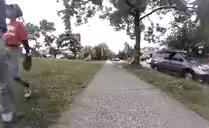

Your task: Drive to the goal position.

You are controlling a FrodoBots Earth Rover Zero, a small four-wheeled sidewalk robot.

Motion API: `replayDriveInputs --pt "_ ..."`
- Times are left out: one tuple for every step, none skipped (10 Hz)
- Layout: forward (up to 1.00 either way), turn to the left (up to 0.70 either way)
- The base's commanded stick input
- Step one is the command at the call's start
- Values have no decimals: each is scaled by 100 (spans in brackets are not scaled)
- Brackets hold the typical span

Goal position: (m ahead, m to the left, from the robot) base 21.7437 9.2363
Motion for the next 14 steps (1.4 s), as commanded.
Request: replayDriveInputs --pt "70 0" --pt "70 0" --pt "70 0" --pt "70 0" --pt "70 0" --pt "70 0" --pt "70 0" --pt "70 0" --pt "70 0" --pt "70 0" --pt "70 0" --pt "70 0" --pt "70 0" --pt "70 0"
